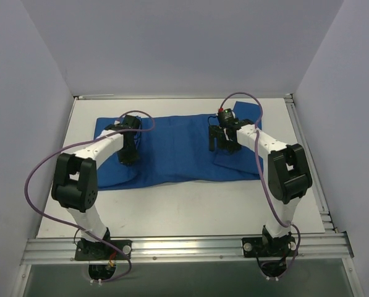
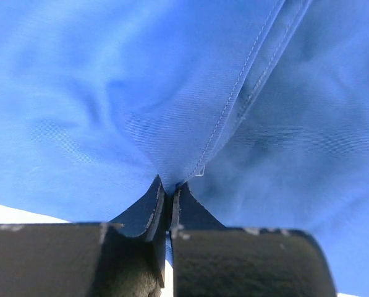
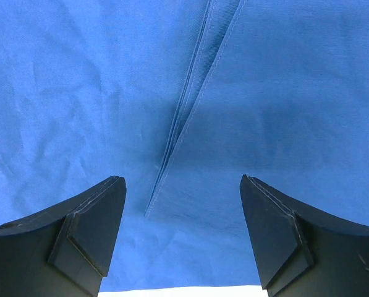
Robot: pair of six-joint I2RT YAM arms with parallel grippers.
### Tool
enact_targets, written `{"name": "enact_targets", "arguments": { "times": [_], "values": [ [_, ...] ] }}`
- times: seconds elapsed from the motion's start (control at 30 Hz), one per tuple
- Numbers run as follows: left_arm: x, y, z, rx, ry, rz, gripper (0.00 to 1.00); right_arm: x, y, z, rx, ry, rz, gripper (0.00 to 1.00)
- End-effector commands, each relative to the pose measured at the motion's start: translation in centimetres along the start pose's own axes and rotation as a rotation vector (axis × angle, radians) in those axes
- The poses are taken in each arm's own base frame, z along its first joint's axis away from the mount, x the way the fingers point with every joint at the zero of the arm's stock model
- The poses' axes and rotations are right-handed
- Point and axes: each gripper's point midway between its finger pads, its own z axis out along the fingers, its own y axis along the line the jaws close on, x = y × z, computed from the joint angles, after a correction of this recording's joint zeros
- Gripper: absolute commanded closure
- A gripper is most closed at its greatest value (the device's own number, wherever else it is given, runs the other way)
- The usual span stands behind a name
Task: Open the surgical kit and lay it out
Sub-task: Open the surgical kit at the center of the board.
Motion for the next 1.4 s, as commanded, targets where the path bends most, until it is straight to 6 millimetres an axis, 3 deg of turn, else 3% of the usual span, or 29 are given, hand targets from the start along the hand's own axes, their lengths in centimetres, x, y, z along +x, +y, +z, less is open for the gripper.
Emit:
{"name": "enact_targets", "arguments": {
  "times": [0.0, 0.03, 0.13, 0.17, 0.23, 0.27, 0.33, 0.37, 0.4, 0.47, 0.6, 0.7, 0.73, 0.83, 0.93, 1.13, 1.23, 1.37],
  "values": [
    [-3.9, 2.1, -4.7, 0.012, -0.11, -0.067, 0.98, -0.4, 0.0, -0.6, 0.004, 0.014, -0.026, 0.24],
    [-5.2, 3.6, -5.6, 0.014, -0.135, -0.105, 0.98, -0.3, -0.1, -0.6, 0.006, 0.018, -0.027, 0.24],
    [-6.1, 8.0, -6.7, -0.055, -0.128, -0.177, 0.98, -0.1, 0.4, -0.6, -0.027, 0.036, -0.032, 0.24],
    [-6.3, 11.3, -6.8, -0.105, -0.114, -0.232, 0.98, -0.2, 0.4, -0.5, -0.029, 0.036, -0.033, 0.24],
    [-6.4, 16.0, -7.3, -0.19, -0.123, -0.311, 0.98, -0.5, 0.7, -0.6, -0.041, 0.038, -0.039, 0.24],
    [-6.0, 19.6, -7.3, -0.235, -0.102, -0.383, 0.98, -0.6, 0.6, -0.5, -0.043, 0.041, -0.041, 0.24],
    [-5.3, 22.4, -7.7, -0.246, -0.102, -0.446, 0.96, -0.9, 0.8, -0.8, -0.052, 0.042, -0.049, 0.24],
    [-5.3, 23.5, -7.8, -0.251, -0.109, -0.449, 0.76, -1.2, 0.8, -0.9, -0.054, 0.038, -0.049, 0.24],
    [-4.8, 24.9, -7.8, -0.262, -0.103, -0.483, 0.64, -1.3, 0.7, -1.0, -0.053, 0.038, -0.046, 0.24],
    [-4.8, 25.6, -8.5, -0.277, -0.122, -0.475, 0.54, -1.6, 0.8, -1.0, -0.064, 0.04, -0.037, 0.24],
    [-5.6, 25.0, -9.2, -0.25, -0.133, -0.499, 0.28, -1.3, 0.5, -0.3, -0.049, 0.055, -0.024, 0.24],
    [-7.3, 22.4, -9.9, -0.206, -0.177, -0.453, 0.23, -0.9, 0.0, 0.3, -0.024, 0.078, -0.011, 0.24],
    [-8.0, 20.4, -10.3, -0.188, -0.185, -0.399, 0.23, -0.9, -0.1, 0.4, -0.017, 0.079, -0.01, 0.24],
    [-8.5, 18.4, -10.4, -0.191, -0.184, -0.357, 0.21, -1.1, -0.6, 0.5, 0.015, 0.077, -0.013, 0.25],
    [-8.1, 15.5, -8.5, -0.098, -0.169, -0.326, 0.26, -1.2, -0.5, 0.9, 0.02, 0.08, -0.011, 0.27],
    [-5.7, 11.6, -1.7, 0.002, -0.04, -0.332, 0.43, 0.0, 0.4, 2.5, 0.044, 0.131, -0.016, 0.31],
    [-5.0, 10.7, 1.0, 0.011, 0.016, -0.318, 0.46, 0.4, -0.2, 3.0, 0.096, 0.142, -0.012, 0.34],
    [-4.7, 10.2, 3.0, 0.016, 0.05, -0.292, 0.52, 0.8, -1.5, 3.5, 0.17, 0.149, -0.008, 0.45]
  ]
}}
